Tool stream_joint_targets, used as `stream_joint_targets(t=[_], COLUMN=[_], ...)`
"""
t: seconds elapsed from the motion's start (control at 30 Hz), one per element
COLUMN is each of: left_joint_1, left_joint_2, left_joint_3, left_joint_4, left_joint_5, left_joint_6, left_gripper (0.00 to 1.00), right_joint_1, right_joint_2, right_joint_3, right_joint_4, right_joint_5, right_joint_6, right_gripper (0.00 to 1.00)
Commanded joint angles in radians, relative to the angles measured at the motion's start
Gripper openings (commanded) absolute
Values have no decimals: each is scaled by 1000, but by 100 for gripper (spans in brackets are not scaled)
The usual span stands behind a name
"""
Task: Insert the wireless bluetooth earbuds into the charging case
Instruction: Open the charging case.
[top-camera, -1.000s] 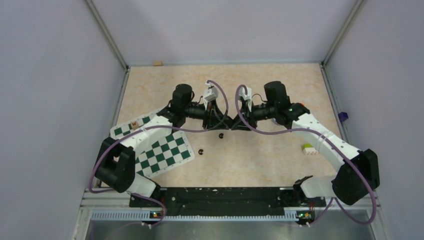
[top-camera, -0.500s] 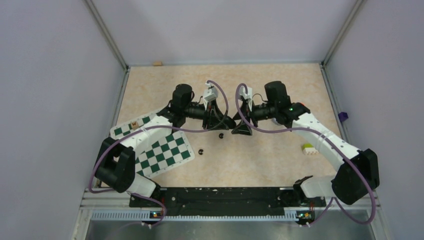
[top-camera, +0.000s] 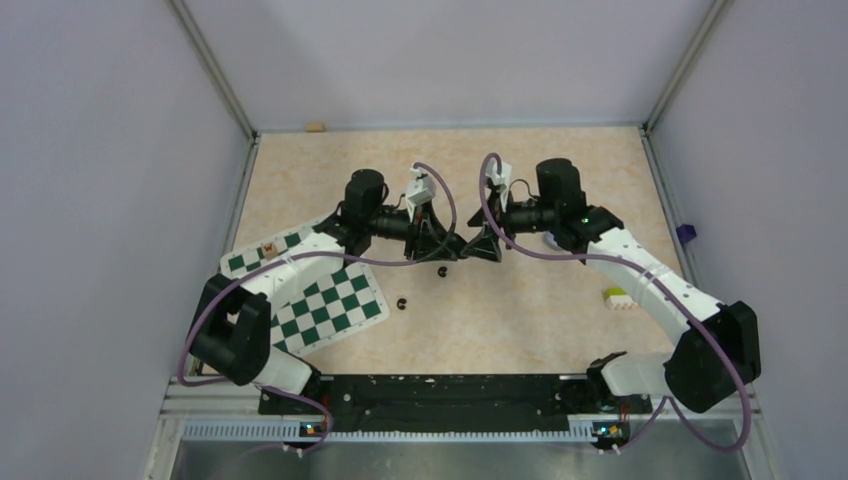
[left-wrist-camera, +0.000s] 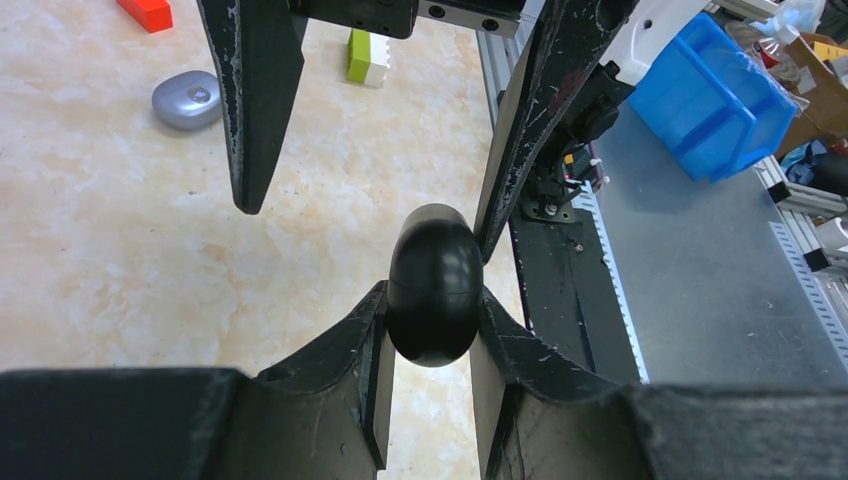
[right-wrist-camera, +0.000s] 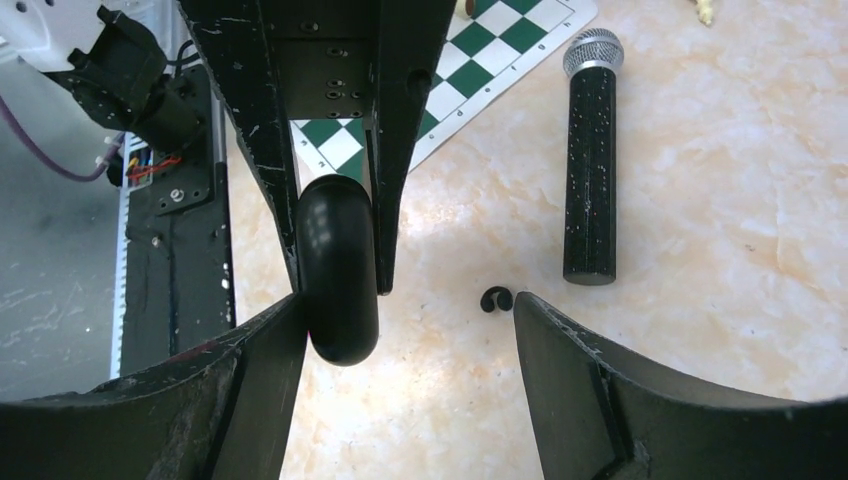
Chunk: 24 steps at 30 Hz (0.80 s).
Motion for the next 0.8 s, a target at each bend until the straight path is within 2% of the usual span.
stream_joint_targets(t=[0.0,0.3,0.63,0.77], left_joint_1=[-3,-4,-5,-3], left_joint_2=[-14,-19,-18,-19], left_joint_3=[-3,-7,-3,0], left_joint_4=[37,33,33,31], left_joint_5=[31,36,43,43], left_joint_6=[13,23,21,19], left_gripper=[0,0,0,0], right_joint_1=[-11,-29,-77,-78], right_joint_2=[-42,-73,-112,-131], right_joint_3=[-16,-23,-25,9], right_joint_4=[126,137,129,64], right_joint_5=[79,159,143,73], right_joint_6=[58,36,26,-8], right_gripper=[73,73,74,75])
